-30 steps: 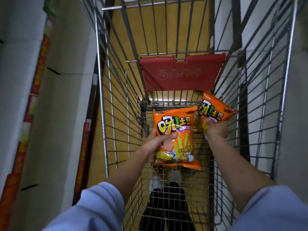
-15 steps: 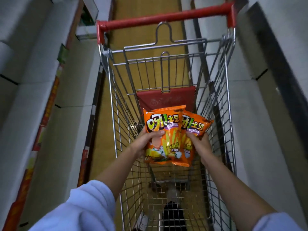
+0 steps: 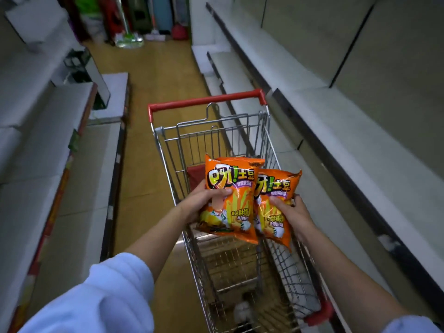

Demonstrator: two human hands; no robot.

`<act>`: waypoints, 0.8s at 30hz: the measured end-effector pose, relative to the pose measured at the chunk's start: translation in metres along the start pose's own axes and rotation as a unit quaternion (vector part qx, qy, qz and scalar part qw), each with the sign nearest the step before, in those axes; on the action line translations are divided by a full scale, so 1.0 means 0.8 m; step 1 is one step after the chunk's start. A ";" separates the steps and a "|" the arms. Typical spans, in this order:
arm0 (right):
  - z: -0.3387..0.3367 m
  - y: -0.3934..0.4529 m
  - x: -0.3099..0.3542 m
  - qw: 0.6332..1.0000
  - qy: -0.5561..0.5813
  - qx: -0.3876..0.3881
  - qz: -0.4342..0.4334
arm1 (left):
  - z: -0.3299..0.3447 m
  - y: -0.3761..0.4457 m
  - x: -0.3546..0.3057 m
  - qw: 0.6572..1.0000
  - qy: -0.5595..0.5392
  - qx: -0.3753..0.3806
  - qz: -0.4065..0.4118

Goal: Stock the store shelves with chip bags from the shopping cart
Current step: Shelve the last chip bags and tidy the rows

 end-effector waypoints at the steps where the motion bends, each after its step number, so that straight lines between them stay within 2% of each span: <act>1: -0.006 -0.018 0.008 1.000 0.003 -0.009 -0.012 | 0.008 -0.010 -0.011 1.000 0.012 0.011 0.007; 6: -0.034 -0.103 0.040 0.996 0.027 -0.053 -0.064 | 0.067 -0.053 -0.056 0.993 0.089 0.072 0.042; 12: -0.078 -0.214 0.055 0.985 0.050 -0.137 -0.097 | 0.145 -0.088 -0.085 0.980 0.116 0.145 0.071; 24: -0.195 -0.459 0.000 0.940 0.083 -0.316 -0.097 | 0.364 -0.143 -0.068 0.931 0.159 0.321 0.065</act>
Point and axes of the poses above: each hand's wrist, its own y-axis towards the middle knuckle, its own z-axis out of the palm, x = y × z, the point moved 5 cm from there along y, towards the middle knuckle, and after that the axes turned 11 degrees about x, right-handed, at the moved point
